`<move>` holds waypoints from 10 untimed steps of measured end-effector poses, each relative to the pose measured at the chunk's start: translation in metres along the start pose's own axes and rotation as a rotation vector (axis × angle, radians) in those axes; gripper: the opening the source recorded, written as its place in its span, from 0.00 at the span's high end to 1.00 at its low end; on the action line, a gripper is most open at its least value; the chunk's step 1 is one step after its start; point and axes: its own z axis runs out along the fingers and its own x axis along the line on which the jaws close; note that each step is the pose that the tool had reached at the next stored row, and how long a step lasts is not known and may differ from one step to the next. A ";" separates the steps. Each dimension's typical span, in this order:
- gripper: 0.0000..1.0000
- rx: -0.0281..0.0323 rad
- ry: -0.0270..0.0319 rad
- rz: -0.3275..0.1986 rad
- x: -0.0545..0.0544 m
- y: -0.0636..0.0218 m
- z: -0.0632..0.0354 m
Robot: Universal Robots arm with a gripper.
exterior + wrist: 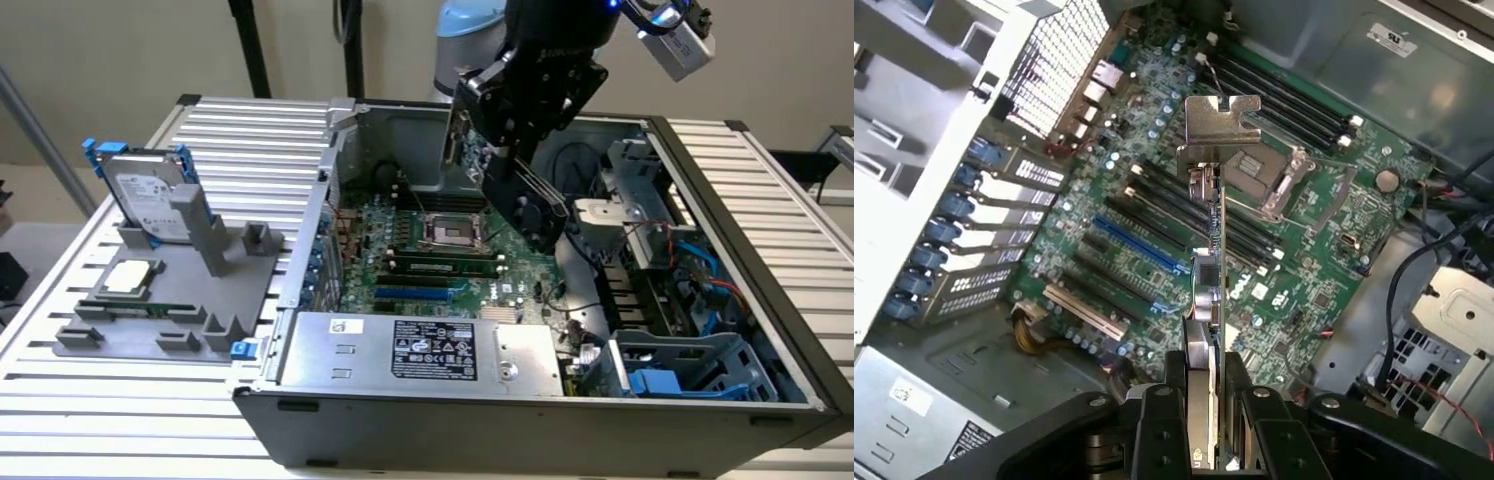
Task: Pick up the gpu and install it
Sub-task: 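Insert the gpu into the slot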
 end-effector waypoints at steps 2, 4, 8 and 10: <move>0.74 0.0024 0.0014 -0.036 0.000 0.0000 0.0000; 0.74 0.0047 0.0027 -0.073 0.000 0.0000 0.0001; 0.74 0.0090 0.0051 -0.146 0.000 0.0000 0.0006; 0.74 0.0096 0.0051 -0.182 0.000 0.0000 0.0011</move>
